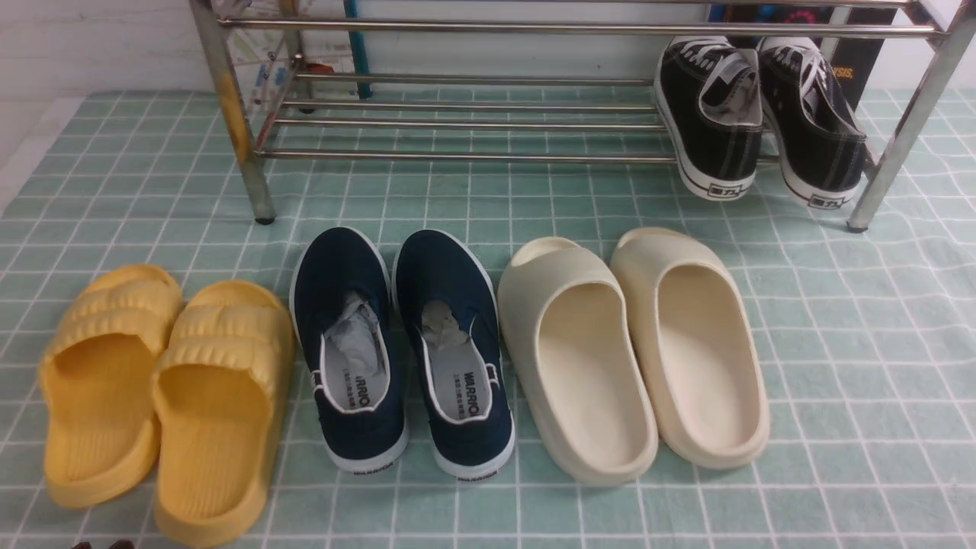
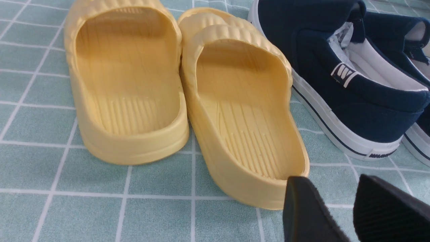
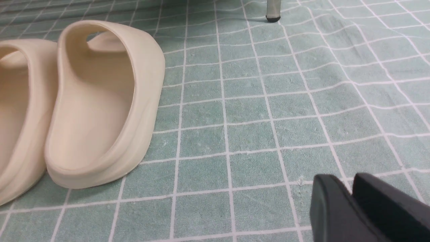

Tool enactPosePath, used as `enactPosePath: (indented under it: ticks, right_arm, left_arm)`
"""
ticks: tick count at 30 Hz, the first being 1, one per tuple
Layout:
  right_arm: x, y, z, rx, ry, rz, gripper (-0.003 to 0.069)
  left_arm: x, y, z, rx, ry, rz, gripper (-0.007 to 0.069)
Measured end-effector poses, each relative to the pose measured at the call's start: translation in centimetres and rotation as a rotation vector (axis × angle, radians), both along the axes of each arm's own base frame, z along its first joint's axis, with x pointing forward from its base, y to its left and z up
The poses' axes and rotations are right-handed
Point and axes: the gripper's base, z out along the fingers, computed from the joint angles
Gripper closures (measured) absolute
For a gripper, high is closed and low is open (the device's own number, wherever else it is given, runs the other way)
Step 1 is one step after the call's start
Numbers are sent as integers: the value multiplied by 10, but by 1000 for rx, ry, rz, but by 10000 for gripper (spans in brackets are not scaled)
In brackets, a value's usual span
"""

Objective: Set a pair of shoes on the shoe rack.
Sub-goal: Use the left arm to grab the shoe closest to it

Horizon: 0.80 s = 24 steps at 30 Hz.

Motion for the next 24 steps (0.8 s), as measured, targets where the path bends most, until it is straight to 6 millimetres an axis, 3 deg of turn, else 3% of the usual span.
enactPosePath:
  ticks: [24]
  right_arm:
    - [0,0,0,0,0,0,520]
  left_arm:
    - [1,1,4,32,-52,3,386]
